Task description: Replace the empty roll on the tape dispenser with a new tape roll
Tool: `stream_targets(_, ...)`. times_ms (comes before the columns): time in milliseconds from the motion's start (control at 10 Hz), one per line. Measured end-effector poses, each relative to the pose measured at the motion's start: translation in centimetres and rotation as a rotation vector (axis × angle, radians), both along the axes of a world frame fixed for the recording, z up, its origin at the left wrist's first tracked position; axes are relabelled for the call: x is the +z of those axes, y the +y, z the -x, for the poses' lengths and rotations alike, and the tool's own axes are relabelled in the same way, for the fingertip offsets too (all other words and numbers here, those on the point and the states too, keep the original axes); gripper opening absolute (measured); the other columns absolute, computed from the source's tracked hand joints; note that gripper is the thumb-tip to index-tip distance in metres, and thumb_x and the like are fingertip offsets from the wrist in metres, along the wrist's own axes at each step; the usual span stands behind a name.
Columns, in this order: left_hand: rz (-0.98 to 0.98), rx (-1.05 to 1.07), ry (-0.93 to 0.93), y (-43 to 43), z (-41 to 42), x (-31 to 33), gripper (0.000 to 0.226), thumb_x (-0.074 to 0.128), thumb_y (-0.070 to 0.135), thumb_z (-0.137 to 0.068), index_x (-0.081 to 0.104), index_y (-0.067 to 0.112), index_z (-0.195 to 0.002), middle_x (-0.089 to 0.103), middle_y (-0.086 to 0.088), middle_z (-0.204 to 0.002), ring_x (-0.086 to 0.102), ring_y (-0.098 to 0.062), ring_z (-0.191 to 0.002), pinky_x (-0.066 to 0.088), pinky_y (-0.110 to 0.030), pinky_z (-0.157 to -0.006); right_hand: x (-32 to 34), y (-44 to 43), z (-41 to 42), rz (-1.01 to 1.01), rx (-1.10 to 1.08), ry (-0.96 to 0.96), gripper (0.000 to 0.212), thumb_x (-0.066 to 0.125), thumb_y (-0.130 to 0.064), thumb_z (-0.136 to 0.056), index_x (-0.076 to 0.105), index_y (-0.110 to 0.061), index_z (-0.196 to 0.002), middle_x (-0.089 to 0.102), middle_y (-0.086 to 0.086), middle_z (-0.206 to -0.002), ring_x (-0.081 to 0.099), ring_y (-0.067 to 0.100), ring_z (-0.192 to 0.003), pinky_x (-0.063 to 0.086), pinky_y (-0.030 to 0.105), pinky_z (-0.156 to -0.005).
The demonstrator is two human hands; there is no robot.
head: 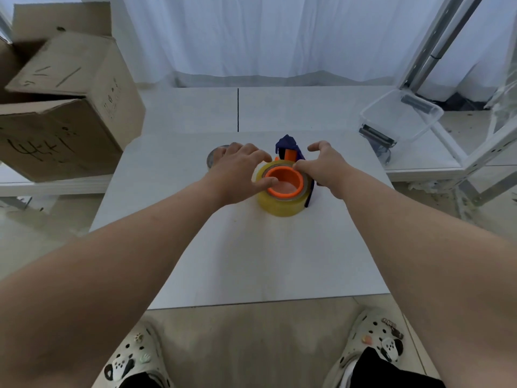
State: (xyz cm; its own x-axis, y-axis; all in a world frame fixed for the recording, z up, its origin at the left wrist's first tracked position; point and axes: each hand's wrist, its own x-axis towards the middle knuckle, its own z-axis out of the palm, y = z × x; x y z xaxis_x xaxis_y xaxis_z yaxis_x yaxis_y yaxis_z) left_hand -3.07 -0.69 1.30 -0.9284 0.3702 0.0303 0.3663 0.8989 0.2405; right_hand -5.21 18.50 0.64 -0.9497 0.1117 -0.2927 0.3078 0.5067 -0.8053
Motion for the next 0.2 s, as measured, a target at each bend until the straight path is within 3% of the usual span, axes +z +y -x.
stream_targets(200, -0.004, 0.026, 0.097, -1.9, -2.0, 3.9, 0.05, 0.046, 0.055, -0.088, 0.046, 0.028, -0.131, 0.044, -0.001, -0.139, 0.03, -0.024, -0.134, 0.018, -0.044, -0.107, 4.1, -0.8, -2.0, -0.229, 0.063, 0.16, 0.055, 0.059, -0.024, -0.084, 0.037, -0.011, -0.133, 0.051, 0.014, -0.124, 0.051, 0.025, -0.104, 0.047, 0.038, -0.092)
